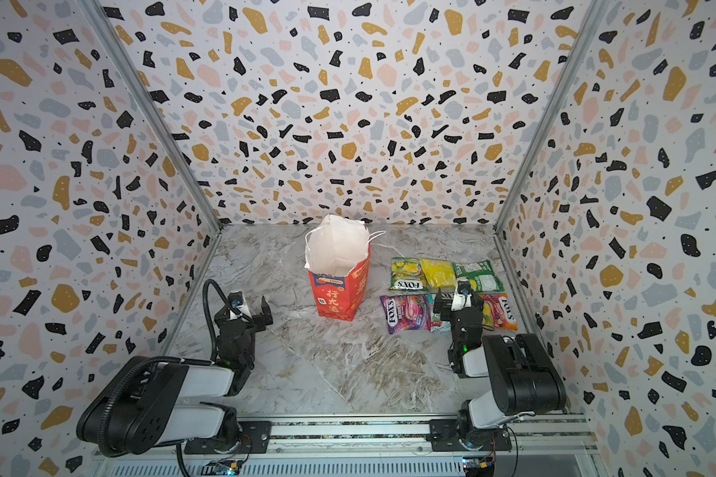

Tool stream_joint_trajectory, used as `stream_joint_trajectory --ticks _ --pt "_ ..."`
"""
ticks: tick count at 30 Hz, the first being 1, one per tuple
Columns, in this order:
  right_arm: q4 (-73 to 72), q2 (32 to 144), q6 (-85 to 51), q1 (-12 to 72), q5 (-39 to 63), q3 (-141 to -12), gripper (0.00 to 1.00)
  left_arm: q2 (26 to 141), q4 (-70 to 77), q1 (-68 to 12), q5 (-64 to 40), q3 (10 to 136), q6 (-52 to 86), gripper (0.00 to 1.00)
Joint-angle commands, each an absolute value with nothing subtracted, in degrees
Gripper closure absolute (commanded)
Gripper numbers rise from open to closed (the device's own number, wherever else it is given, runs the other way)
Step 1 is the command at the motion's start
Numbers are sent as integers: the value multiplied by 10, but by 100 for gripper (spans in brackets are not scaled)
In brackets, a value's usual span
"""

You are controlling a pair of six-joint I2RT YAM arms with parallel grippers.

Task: Take the snacks out of the paper bag
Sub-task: Reset both arms

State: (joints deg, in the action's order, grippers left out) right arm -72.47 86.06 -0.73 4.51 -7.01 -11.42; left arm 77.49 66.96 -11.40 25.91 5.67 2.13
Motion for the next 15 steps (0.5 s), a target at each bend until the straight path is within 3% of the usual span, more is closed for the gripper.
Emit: stream_joint_trajectory --ticks 1,15 --pt "-711 851 -6 46 -56 -117 1 771 694 -111 256 67 20 0" --pt "-707 852 -4 49 -60 -120 1 772 693 -111 255 69 19 0"
